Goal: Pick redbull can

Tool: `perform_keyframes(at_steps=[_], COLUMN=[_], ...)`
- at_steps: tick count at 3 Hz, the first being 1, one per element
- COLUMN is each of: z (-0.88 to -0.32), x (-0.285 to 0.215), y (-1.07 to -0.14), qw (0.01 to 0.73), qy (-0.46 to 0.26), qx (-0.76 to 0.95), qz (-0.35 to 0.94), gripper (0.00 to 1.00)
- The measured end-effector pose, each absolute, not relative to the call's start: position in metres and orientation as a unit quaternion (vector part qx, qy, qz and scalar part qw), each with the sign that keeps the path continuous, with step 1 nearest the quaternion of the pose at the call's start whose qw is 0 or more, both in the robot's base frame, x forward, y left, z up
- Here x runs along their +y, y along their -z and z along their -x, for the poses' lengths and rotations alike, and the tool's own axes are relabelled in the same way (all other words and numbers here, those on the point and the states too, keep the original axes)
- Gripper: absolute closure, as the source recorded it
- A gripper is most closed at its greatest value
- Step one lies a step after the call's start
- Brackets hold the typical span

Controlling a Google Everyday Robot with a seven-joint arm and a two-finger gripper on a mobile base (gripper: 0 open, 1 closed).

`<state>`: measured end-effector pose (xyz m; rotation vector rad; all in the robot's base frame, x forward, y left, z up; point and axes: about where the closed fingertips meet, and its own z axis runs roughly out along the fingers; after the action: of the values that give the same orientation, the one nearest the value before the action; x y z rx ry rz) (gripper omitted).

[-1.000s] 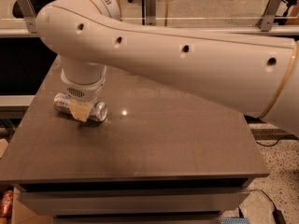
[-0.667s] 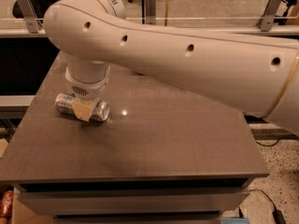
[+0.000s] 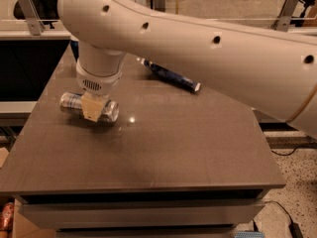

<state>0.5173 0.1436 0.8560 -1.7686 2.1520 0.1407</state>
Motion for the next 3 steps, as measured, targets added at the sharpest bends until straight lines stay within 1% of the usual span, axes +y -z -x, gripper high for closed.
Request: perform_keyframes(at_steps=[3], z=[-0.532], x=[0.13], y=[-0.921], qw=[0.206], qy=[-0.062], qx=[0.739], qz=[0.639], gripper=[1.0])
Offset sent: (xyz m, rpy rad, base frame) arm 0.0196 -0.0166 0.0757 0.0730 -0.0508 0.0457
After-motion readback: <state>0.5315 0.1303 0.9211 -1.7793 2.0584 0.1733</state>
